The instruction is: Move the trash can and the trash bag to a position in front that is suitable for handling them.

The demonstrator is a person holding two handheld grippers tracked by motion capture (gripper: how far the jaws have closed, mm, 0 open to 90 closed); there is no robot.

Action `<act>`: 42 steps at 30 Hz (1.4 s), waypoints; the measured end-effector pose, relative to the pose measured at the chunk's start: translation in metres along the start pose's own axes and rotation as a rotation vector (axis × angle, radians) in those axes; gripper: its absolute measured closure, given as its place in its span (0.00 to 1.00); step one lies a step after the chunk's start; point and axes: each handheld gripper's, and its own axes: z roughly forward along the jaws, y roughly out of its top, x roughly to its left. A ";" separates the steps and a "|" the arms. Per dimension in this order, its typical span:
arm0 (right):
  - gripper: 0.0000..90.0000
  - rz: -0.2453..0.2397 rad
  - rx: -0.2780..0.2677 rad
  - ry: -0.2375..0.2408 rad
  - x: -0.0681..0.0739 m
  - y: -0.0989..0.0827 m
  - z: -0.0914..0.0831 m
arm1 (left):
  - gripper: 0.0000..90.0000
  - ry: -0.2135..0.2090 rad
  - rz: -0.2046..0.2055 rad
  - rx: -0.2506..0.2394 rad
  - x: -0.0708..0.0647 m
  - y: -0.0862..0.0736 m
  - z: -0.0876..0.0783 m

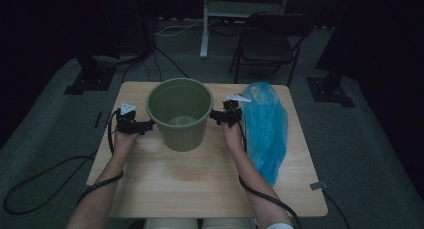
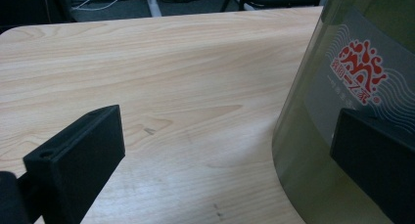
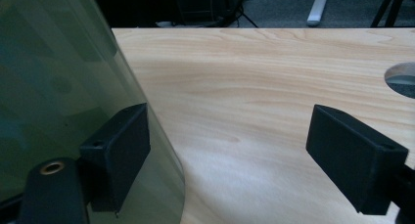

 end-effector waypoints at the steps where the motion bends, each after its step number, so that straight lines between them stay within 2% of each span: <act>1: 0.18 0.001 0.004 -0.001 -0.001 -0.001 -0.003 | 0.00 -0.001 0.004 0.000 -0.002 0.000 0.000; 11: 0.18 -0.009 0.009 0.006 -0.009 -0.012 -0.026 | 0.00 -0.038 0.033 0.011 -0.020 -0.005 -0.007; 16: 0.18 -0.005 -0.007 0.010 -0.014 -0.022 -0.042 | 0.00 -0.053 0.073 0.016 -0.035 -0.007 -0.013; 21: 0.19 -0.003 -0.012 0.014 -0.020 -0.029 -0.055 | 0.00 -0.063 0.143 0.030 -0.049 -0.009 -0.020; 27: 0.19 0.010 -0.007 0.034 -0.026 -0.037 -0.069 | 0.00 -0.099 0.163 0.043 -0.062 -0.015 -0.030; 29: 0.19 0.013 -0.007 0.040 -0.026 -0.039 -0.071 | 0.00 -0.099 0.163 0.043 -0.062 -0.015 -0.030; 37: 0.19 0.021 -0.007 0.077 -0.023 -0.055 -0.092 | 0.00 -0.117 0.147 0.039 -0.076 -0.031 -0.051; 42: 0.19 0.021 -0.012 0.094 -0.022 -0.064 -0.102 | 0.00 -0.132 0.157 0.037 -0.083 -0.039 -0.063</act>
